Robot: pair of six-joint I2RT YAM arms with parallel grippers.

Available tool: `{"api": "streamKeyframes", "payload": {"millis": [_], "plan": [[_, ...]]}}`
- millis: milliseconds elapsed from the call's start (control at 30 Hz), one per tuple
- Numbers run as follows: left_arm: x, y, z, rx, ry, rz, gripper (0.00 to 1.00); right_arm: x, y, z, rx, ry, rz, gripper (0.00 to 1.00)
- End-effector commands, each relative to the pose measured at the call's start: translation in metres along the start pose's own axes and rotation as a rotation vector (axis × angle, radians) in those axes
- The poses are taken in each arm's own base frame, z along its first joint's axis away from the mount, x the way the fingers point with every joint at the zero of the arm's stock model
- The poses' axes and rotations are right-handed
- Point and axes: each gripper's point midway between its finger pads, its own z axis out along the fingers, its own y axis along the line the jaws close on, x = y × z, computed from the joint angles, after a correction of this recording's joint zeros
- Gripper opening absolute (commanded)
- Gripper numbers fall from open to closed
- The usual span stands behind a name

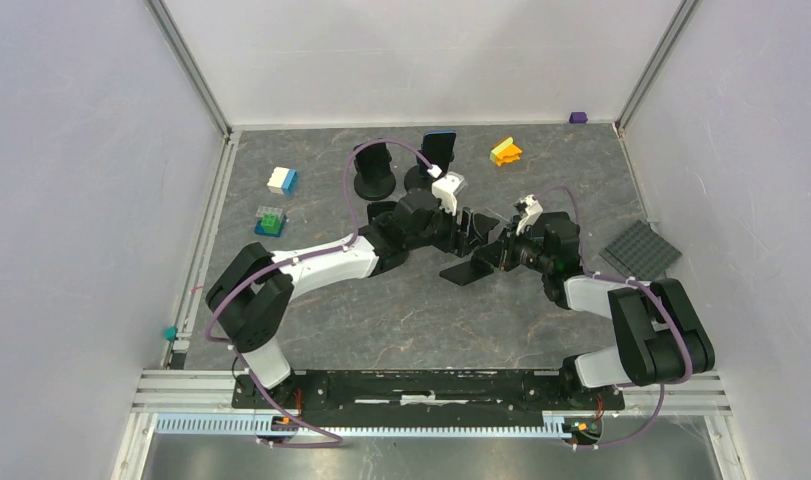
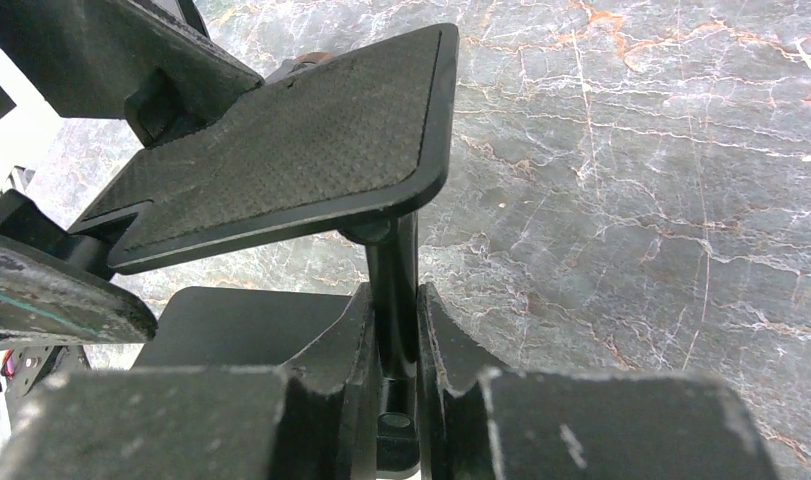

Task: Place the phone on the phone stand
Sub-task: Adjust the phone stand at the center of the board.

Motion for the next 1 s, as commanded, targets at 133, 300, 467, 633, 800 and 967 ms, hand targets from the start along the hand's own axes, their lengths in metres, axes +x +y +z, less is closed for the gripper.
{"api": "streamKeyframes", "payload": {"millis": [133,300,467,633,800,967], "plan": [[0.088,-0.008,-0.007,0.027,0.285,-0.016,0.27,-0.093,0.027,-0.004,-0.083,-0.263,-0.137,0.0],[0.096,-0.007,-0.004,0.024,0.302,-0.022,0.28,-0.098,0.03,-0.006,-0.089,-0.277,-0.152,0.0],[0.094,-0.008,-0.004,0.022,0.299,-0.021,0.31,-0.098,0.03,-0.006,-0.091,-0.278,-0.156,0.0],[0.093,-0.009,-0.003,0.023,0.3,-0.023,0.36,-0.098,0.031,-0.006,-0.096,-0.278,-0.161,0.0],[0.083,-0.01,-0.006,0.013,0.291,-0.006,0.5,-0.101,0.031,-0.007,-0.094,-0.283,-0.182,0.0],[0.06,-0.007,-0.012,-0.004,0.245,0.025,0.61,-0.102,0.029,-0.007,-0.082,-0.279,-0.229,0.0]]}}
